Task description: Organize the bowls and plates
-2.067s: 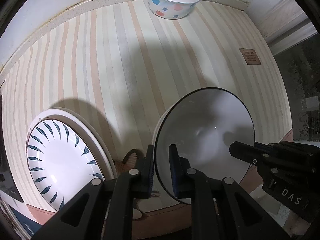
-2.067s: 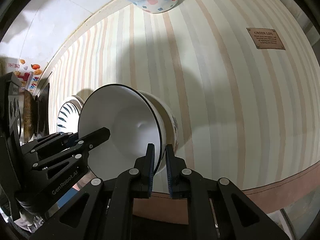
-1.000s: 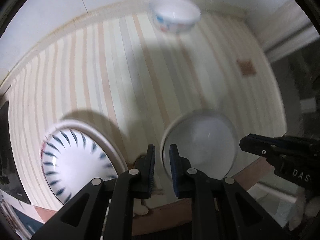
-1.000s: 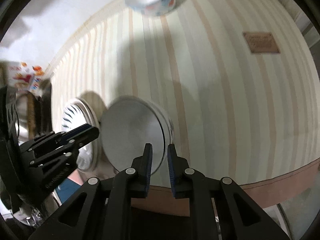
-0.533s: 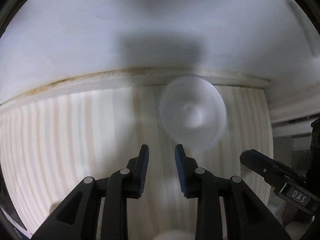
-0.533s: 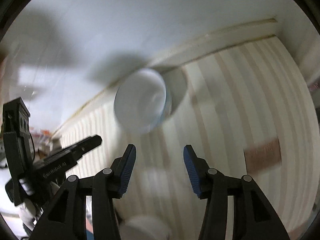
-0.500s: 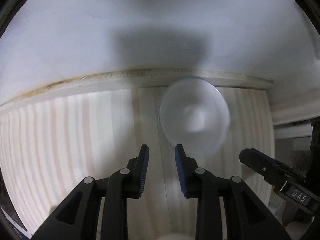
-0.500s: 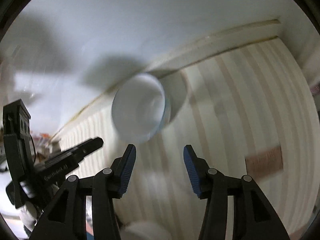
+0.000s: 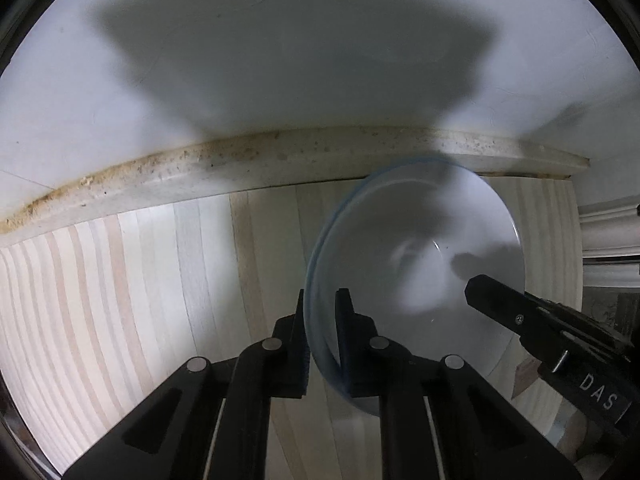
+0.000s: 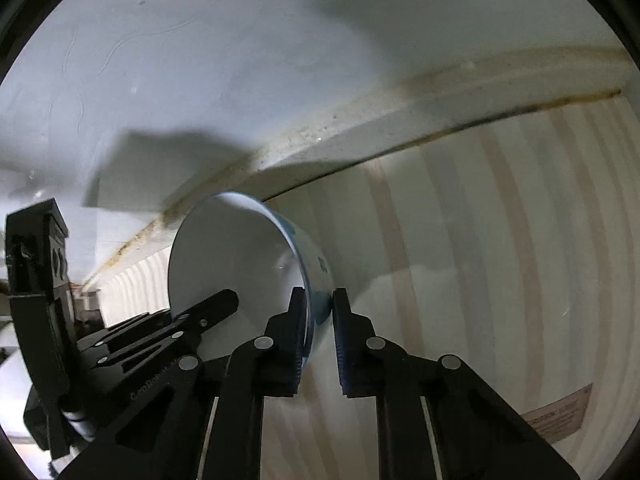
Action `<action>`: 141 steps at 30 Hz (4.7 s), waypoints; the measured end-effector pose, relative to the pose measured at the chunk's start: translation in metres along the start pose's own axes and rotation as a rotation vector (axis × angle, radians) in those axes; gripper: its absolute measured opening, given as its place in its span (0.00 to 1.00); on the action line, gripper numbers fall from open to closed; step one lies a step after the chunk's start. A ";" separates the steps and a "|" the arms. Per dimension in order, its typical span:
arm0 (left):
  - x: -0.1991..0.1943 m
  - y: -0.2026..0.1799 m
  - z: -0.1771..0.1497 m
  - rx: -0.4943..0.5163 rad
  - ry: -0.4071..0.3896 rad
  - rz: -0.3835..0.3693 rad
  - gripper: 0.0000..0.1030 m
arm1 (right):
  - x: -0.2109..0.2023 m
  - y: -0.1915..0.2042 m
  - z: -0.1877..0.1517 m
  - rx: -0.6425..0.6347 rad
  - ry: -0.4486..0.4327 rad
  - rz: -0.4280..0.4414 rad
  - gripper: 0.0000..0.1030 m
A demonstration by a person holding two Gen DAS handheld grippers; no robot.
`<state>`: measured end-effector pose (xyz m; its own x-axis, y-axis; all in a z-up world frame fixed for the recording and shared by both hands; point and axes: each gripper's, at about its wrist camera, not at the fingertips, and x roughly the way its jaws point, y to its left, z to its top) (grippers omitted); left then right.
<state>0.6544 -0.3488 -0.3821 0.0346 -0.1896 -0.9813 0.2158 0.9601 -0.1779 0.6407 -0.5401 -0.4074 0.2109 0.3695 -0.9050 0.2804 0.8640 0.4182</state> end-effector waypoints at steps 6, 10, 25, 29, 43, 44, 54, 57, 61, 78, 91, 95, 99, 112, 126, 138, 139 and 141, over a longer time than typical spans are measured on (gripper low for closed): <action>-0.015 -0.010 -0.014 0.022 -0.037 0.024 0.09 | 0.002 0.007 -0.001 -0.037 0.000 -0.020 0.12; -0.041 -0.010 -0.031 0.032 -0.064 0.020 0.09 | -0.006 0.022 -0.015 -0.053 -0.017 -0.015 0.12; -0.148 -0.008 -0.121 0.099 -0.159 -0.016 0.09 | -0.107 0.056 -0.121 -0.120 -0.102 -0.008 0.12; -0.158 -0.007 -0.153 0.114 -0.167 -0.016 0.09 | -0.137 0.054 -0.158 -0.122 -0.112 0.000 0.12; -0.145 0.008 -0.236 0.129 -0.112 -0.001 0.09 | -0.138 0.055 -0.260 -0.118 -0.063 0.017 0.12; -0.141 0.009 -0.239 0.127 -0.102 0.001 0.09 | -0.133 0.053 -0.265 -0.118 -0.051 0.013 0.12; -0.100 0.012 -0.257 0.134 -0.007 0.033 0.09 | -0.083 0.031 -0.289 -0.095 0.040 -0.020 0.12; -0.092 0.013 -0.260 0.135 0.010 0.039 0.09 | -0.076 0.028 -0.292 -0.093 0.055 -0.026 0.12; -0.091 0.011 -0.262 0.145 0.013 0.053 0.09 | -0.071 0.028 -0.293 -0.092 0.076 -0.031 0.12; -0.076 0.008 -0.264 0.166 0.059 0.071 0.10 | -0.066 0.035 -0.284 -0.071 0.111 -0.076 0.16; -0.089 0.005 -0.268 0.177 0.035 0.088 0.12 | -0.072 0.031 -0.282 -0.070 0.099 -0.087 0.17; -0.119 0.003 -0.276 0.195 -0.022 0.083 0.12 | -0.093 0.039 -0.292 -0.090 0.054 -0.099 0.22; -0.155 0.000 -0.290 0.210 -0.089 0.075 0.14 | -0.126 0.051 -0.308 -0.113 -0.016 -0.100 0.36; -0.237 0.005 -0.323 0.214 -0.216 0.006 0.34 | -0.212 0.083 -0.365 -0.183 -0.153 -0.146 0.66; -0.275 -0.002 -0.344 0.264 -0.269 -0.017 0.84 | -0.262 0.091 -0.400 -0.175 -0.244 -0.170 0.87; -0.278 -0.008 -0.347 0.249 -0.273 -0.040 0.85 | -0.283 0.084 -0.404 -0.159 -0.287 -0.155 0.91; -0.273 -0.007 -0.344 0.239 -0.266 -0.041 0.85 | -0.281 0.082 -0.401 -0.155 -0.288 -0.154 0.91; -0.261 -0.004 -0.337 0.222 -0.245 -0.049 0.85 | -0.275 0.077 -0.395 -0.151 -0.292 -0.155 0.92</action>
<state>0.3155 -0.2339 -0.1498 0.2466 -0.3046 -0.9200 0.4299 0.8852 -0.1778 0.2341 -0.4397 -0.1575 0.4419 0.1360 -0.8867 0.1928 0.9510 0.2419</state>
